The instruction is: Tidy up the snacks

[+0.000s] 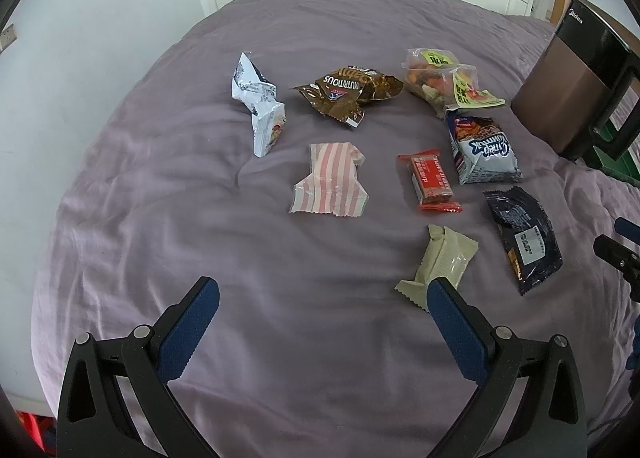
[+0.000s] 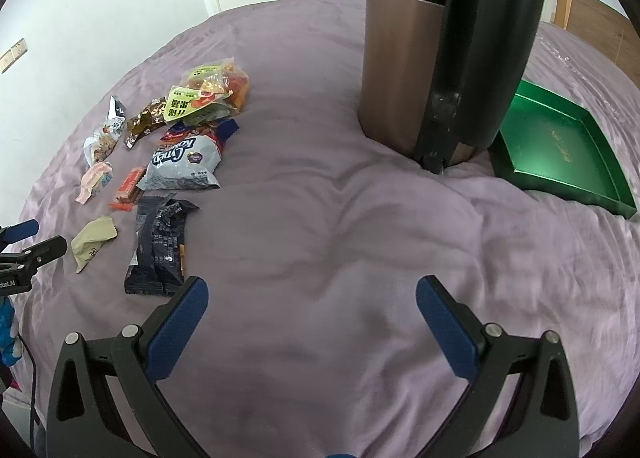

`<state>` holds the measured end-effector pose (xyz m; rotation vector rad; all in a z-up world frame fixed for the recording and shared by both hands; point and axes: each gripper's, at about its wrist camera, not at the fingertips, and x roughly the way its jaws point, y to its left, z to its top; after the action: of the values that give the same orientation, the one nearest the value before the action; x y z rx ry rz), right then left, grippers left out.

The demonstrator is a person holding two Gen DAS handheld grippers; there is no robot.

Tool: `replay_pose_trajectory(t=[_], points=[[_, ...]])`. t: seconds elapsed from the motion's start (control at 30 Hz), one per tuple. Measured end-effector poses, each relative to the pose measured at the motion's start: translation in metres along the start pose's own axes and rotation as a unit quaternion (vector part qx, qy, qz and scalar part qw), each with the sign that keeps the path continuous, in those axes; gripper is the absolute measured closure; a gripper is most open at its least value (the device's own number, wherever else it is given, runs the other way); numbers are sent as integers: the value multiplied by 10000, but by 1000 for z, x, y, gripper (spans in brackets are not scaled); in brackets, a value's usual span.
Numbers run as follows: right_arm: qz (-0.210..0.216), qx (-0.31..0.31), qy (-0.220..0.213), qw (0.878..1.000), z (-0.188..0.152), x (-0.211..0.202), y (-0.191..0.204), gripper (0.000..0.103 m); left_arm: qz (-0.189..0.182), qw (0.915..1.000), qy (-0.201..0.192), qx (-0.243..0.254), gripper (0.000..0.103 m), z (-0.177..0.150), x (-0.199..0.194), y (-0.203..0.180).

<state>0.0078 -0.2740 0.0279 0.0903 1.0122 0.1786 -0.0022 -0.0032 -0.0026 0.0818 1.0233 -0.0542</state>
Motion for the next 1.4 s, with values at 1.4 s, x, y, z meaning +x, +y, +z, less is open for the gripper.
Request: replay_pose_trajectory(t=[1.4], points=[[120,-52,18,9999,3,-5,11,0,-86,9999,-25,-64,1,1,-7,3]])
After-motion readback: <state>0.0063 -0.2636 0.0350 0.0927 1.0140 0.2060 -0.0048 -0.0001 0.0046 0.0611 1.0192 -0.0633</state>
